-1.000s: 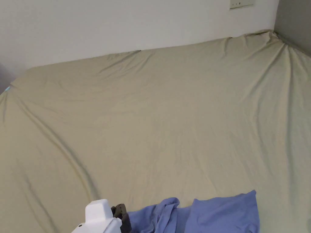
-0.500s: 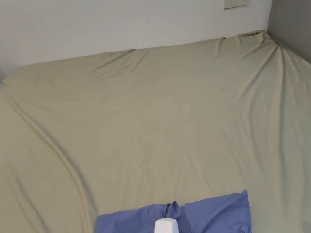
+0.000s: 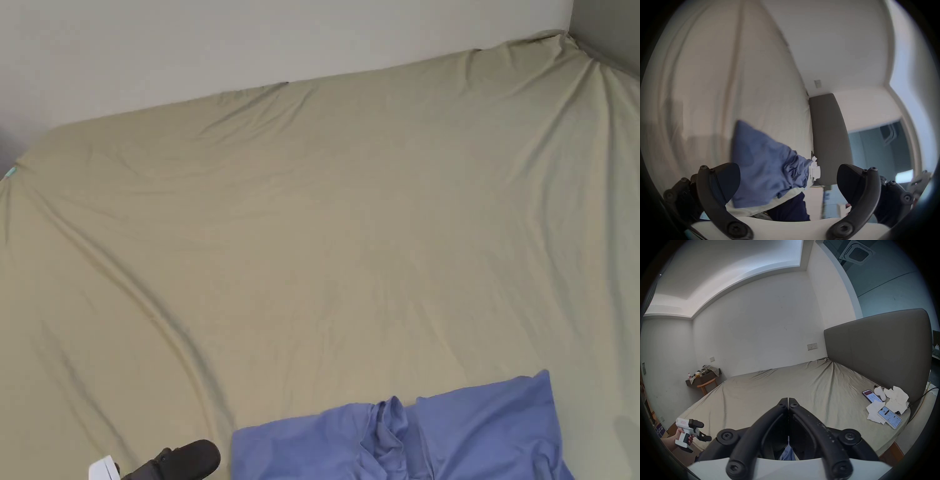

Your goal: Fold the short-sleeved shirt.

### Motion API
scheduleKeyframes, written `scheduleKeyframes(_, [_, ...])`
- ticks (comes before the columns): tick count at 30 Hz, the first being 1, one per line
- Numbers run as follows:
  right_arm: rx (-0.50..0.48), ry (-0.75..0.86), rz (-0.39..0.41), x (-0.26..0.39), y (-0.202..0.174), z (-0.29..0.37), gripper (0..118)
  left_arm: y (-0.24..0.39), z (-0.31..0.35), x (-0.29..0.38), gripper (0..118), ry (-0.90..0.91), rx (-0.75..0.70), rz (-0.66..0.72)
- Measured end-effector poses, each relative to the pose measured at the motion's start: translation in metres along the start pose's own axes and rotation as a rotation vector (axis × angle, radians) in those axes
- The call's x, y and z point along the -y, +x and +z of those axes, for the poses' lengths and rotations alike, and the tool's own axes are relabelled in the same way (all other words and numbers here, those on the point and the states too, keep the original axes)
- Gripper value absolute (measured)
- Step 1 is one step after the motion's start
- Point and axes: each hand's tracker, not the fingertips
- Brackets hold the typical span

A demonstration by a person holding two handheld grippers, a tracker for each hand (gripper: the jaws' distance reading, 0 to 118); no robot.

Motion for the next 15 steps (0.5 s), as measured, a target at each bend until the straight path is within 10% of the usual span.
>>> scheduleKeyframes(9, [-0.018, -0.026, 0.063, -0.008, -0.02, -0.001, 1, -0.047, -0.069, 0.005, 92, -0.144, 0.069, 0.151])
scheduleKeyframes(12, [-0.016, -0.021, 0.078, -0.011, -0.022, 0.002, 1, -0.044, -0.081, 0.002, 13, -0.146, -0.16, 0.105])
scheduleKeyframes(15, [-0.015, -0.017, 0.086, -0.007, 0.008, 0.013, 1, -0.04, -0.062, -0.004, 12, -0.155, -0.08, 0.135])
